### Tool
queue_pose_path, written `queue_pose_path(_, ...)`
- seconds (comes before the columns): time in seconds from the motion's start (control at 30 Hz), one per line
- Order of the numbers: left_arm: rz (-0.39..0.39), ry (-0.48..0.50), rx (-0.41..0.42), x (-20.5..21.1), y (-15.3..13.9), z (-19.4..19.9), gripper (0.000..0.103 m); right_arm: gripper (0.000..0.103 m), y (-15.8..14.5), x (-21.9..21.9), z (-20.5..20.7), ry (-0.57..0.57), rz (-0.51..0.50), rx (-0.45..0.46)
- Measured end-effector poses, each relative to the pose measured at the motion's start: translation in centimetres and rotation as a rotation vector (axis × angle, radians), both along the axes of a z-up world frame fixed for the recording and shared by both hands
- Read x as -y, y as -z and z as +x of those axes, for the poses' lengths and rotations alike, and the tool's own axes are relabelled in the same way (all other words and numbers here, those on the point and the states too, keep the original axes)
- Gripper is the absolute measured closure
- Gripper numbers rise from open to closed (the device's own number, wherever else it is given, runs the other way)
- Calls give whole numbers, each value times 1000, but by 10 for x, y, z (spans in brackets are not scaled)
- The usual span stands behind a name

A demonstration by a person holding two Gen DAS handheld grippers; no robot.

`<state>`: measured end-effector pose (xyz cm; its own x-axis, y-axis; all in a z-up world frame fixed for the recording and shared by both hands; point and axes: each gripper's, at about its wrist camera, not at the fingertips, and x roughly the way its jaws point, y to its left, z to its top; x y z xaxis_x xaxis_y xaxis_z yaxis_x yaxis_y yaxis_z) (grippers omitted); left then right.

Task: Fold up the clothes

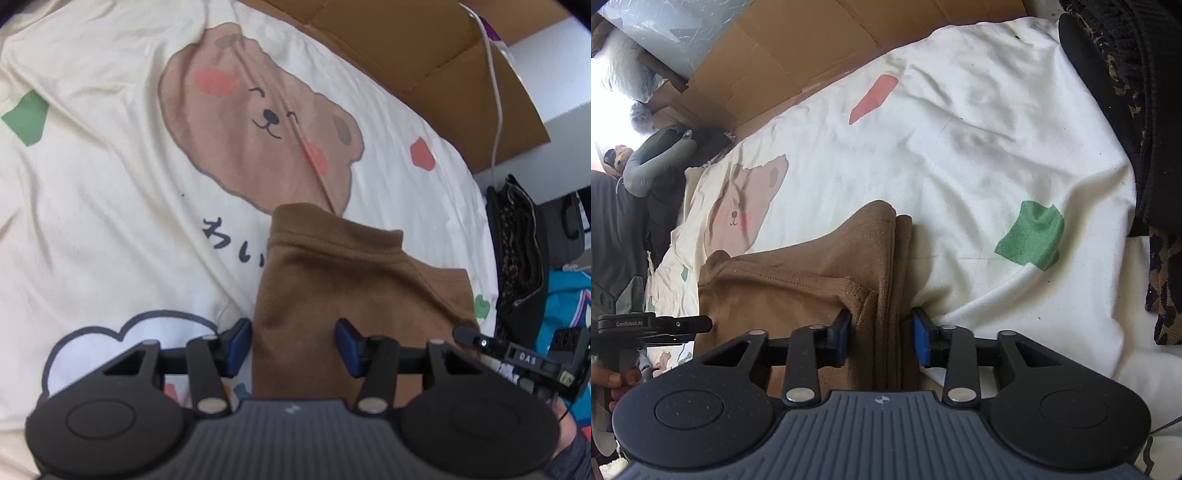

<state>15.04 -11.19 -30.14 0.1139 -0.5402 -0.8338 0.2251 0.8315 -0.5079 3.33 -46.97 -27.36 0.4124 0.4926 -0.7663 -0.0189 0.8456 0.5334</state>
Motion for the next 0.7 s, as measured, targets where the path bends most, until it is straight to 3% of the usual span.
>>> queue_pose_path(0.33,-6,-7,3,2,0,1,50,67,-1,-4,-6,26,-26,33)
queue_pose_path(0.57,-33,-28,0,2,1,6,50,39,7,-1,3,-5,83,14)
queue_pose_path(0.63,-42,-32,-1,2,1,7,50,41,10,3,6,-6,118,0)
queue_pose_path(0.7,-47,-30,2,3,2,8,50,53,9,5,8,-12,115,-11)
